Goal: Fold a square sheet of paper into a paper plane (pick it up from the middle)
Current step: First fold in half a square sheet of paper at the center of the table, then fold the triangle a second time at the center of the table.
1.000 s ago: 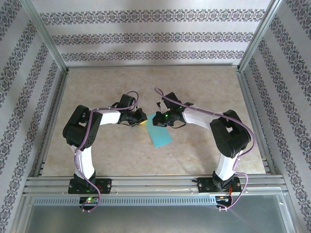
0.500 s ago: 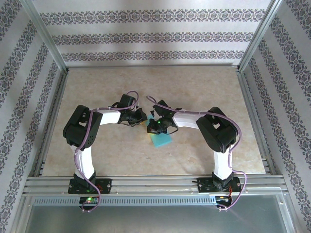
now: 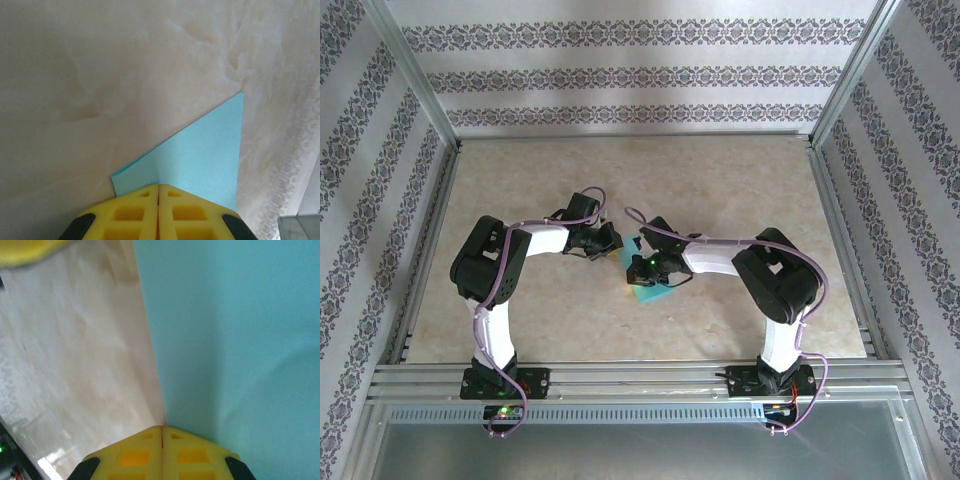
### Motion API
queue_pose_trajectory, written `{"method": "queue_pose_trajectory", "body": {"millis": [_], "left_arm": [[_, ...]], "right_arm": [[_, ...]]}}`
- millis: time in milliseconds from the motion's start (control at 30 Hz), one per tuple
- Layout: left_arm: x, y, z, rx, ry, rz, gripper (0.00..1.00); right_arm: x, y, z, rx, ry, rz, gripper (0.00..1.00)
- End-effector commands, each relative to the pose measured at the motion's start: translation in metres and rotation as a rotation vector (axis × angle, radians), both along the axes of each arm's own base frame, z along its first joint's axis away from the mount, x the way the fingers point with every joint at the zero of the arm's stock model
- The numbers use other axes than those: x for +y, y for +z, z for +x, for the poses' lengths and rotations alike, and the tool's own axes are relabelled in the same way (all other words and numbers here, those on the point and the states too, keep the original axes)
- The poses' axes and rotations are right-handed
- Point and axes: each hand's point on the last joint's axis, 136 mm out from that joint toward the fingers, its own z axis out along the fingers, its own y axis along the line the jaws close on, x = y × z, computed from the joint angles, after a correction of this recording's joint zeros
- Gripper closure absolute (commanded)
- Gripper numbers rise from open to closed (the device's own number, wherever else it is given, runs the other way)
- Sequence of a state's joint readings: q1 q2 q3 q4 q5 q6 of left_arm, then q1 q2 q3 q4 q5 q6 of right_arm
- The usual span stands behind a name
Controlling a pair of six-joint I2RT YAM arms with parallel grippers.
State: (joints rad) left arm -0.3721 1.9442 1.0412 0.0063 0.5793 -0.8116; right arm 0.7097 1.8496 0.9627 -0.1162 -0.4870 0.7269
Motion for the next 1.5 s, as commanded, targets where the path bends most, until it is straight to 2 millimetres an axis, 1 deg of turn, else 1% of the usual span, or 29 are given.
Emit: {"method": "queue_pose_trajectory", "body": {"millis": [0,100,233,333,400,467,533,633,700,733,800,867,933,1000,1100,1133,1167,1300,1467], "left_arm": [[0.022,-0.046,-0.019,0.112,0.021,0.145,0.93],[0.021,-0.045,-0.018,0.108,0.017,0.142,0.93],[0.02,-0.041,-0.016,0.099,0.01,0.136,0.92],[0.018,-0.037,-0.014,0.089,0.0,0.129,0.92],[0.016,-0.034,-0.012,0.077,-0.009,0.122,0.92],[0.013,-0.03,-0.01,0.061,-0.028,0.113,0.92],[0.009,-0.022,-0.006,0.033,-0.055,0.107,0.92],[0.0,-0.001,0.003,-0.025,-0.114,0.079,0.9],[-0.007,0.017,0.007,-0.056,-0.151,0.065,0.89],[-0.011,0.028,0.009,-0.075,-0.165,0.063,0.87],[-0.013,0.043,0.009,-0.089,-0.162,0.08,0.83],[-0.012,0.052,0.004,-0.078,-0.127,0.094,0.8],[-0.01,0.048,-0.007,-0.028,-0.058,0.111,0.77],[-0.009,0.04,-0.021,0.03,0.006,0.135,0.74],[-0.019,0.035,-0.037,0.066,0.052,0.124,0.73],[-0.026,0.036,-0.041,0.068,0.055,0.112,0.73],[-0.028,0.035,-0.043,0.076,0.064,0.112,0.73],[-0.027,0.022,-0.043,0.089,0.077,0.16,0.72],[-0.026,0.002,-0.04,0.105,-0.003,0.249,0.75]], "right_arm": [[-0.016,-0.013,-0.042,0.099,0.058,-0.062,0.99],[-0.018,-0.01,-0.054,0.106,0.08,-0.063,0.99],[-0.023,-0.011,-0.065,0.119,0.082,-0.073,0.99],[-0.024,-0.007,-0.071,0.118,0.087,-0.064,0.99],[-0.025,-0.003,-0.07,0.107,0.087,-0.057,0.98],[-0.024,0.007,-0.062,0.077,0.071,-0.038,0.98],[-0.023,0.024,-0.046,0.007,0.036,-0.001,0.98],[-0.029,0.052,-0.019,-0.108,-0.045,0.037,0.96],[-0.043,0.06,-0.002,-0.166,-0.111,0.025,0.92],[-0.053,0.061,0.006,-0.186,-0.15,0.008,0.87],[-0.071,0.06,0.019,-0.206,-0.222,-0.024,0.82],[-0.089,0.056,0.031,-0.197,-0.293,-0.044,0.78],[-0.106,0.052,0.041,-0.189,-0.354,-0.06,0.74],[-0.12,0.051,0.049,-0.197,-0.4,-0.079,0.7],[-0.134,0.05,0.058,-0.203,-0.449,-0.1,0.66],[-0.137,0.05,0.06,-0.202,-0.456,-0.105,0.65],[-0.138,0.05,0.061,-0.202,-0.462,-0.106,0.64],[-0.139,0.045,0.064,-0.19,-0.469,-0.113,0.64],[-0.139,0.039,0.062,-0.169,-0.46,-0.111,0.65]]}}
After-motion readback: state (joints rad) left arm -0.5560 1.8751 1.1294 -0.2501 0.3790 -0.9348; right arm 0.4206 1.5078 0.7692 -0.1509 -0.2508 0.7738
